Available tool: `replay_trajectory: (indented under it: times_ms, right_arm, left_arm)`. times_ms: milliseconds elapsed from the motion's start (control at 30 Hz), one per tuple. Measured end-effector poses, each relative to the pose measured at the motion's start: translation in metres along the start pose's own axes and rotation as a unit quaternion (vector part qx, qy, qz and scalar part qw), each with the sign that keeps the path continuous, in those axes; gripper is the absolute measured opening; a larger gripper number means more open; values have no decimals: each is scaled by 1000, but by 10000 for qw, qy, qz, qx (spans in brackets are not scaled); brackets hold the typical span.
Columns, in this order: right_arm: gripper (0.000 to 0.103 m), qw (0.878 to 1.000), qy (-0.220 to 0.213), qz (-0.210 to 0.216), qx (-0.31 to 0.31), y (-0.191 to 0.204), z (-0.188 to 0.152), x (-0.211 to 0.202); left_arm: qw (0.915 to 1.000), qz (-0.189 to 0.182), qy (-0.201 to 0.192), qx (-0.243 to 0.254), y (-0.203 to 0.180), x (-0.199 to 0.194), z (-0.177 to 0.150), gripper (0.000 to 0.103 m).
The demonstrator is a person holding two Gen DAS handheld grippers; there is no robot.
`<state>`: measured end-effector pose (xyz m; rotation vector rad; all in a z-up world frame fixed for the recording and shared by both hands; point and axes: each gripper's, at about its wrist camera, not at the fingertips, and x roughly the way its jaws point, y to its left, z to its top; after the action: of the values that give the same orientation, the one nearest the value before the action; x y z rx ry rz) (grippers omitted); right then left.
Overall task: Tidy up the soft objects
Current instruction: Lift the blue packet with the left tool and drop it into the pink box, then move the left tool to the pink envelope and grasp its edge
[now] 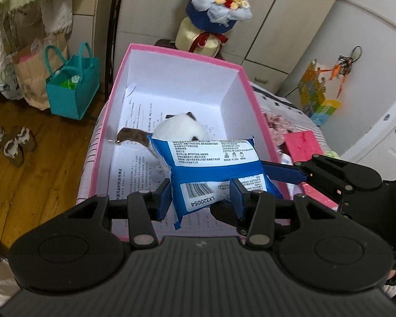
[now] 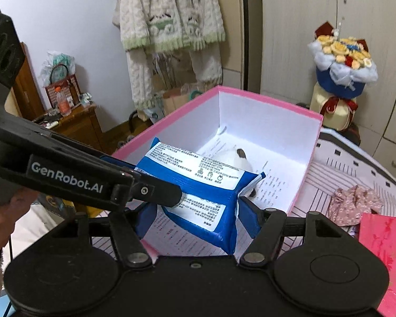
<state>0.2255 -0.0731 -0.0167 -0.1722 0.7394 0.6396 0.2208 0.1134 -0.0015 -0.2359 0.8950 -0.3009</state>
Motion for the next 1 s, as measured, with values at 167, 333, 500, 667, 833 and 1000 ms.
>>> replay_trajectory:
  times_ms: [167, 333, 500, 667, 833, 1000]
  right_arm:
    - [73, 9997, 175, -135, -98, 2, 1, 15]
    - [72, 9984, 282, -355, -340, 6, 1, 24]
    - [72, 9974, 362, -471, -399, 7, 1, 27]
    - [72, 9978, 306, -468, -359, 10, -2, 14]
    - [73, 9976, 214, -537, -376, 13, -3, -3]
    - [73, 9976, 142, -567, -373, 18, -8, -22]
  left_arm:
    - [9999, 30, 95, -38, 6, 13, 3, 45]
    - [9999, 89, 83, -10, 9, 18, 3, 51]
    - [9998, 218, -26, 36, 9, 18, 1, 53]
    - [9995, 235, -134, 140, 8, 6, -2, 53]
    - [9989, 246, -305, 239, 5, -14, -9, 60]
    - [9973, 271, -484, 483, -4, -39, -19, 64]
